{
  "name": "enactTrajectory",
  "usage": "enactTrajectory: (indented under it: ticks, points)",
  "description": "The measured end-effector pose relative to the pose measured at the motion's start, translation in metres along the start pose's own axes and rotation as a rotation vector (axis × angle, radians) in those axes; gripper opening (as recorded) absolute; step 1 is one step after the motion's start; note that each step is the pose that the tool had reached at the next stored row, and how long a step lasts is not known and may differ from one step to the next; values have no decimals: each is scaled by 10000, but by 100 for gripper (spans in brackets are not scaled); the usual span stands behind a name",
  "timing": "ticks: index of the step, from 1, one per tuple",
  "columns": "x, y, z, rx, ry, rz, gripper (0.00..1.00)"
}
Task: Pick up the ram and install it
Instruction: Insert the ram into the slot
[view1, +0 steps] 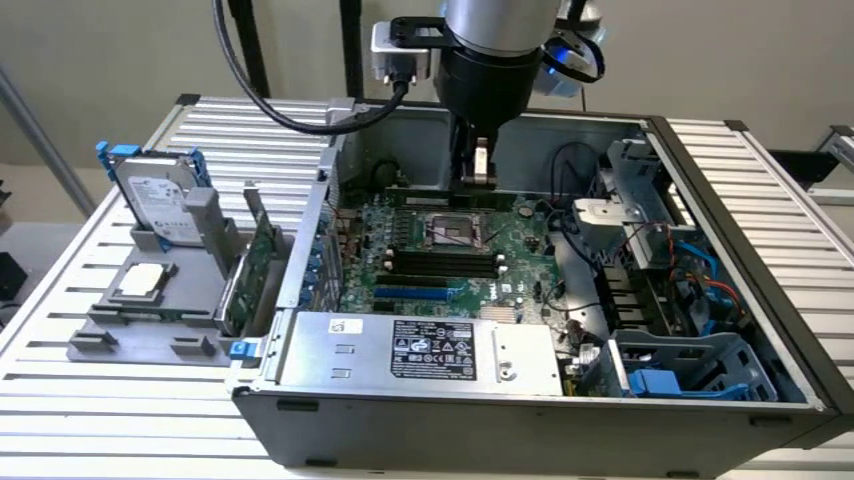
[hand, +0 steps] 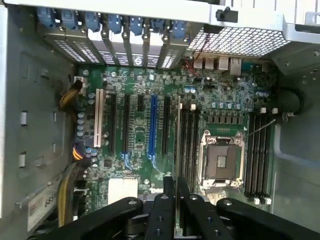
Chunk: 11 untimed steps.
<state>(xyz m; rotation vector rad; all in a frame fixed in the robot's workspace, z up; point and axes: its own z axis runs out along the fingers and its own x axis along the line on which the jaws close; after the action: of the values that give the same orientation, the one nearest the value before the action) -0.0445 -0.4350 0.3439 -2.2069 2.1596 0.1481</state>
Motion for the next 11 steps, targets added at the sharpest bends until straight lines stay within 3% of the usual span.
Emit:
enactTrajectory:
  ticks: [5,11]
  points:
    - [-87,-10,92,8,-4,78,0]
    - [-89,-10,92,9,-6,88,0]
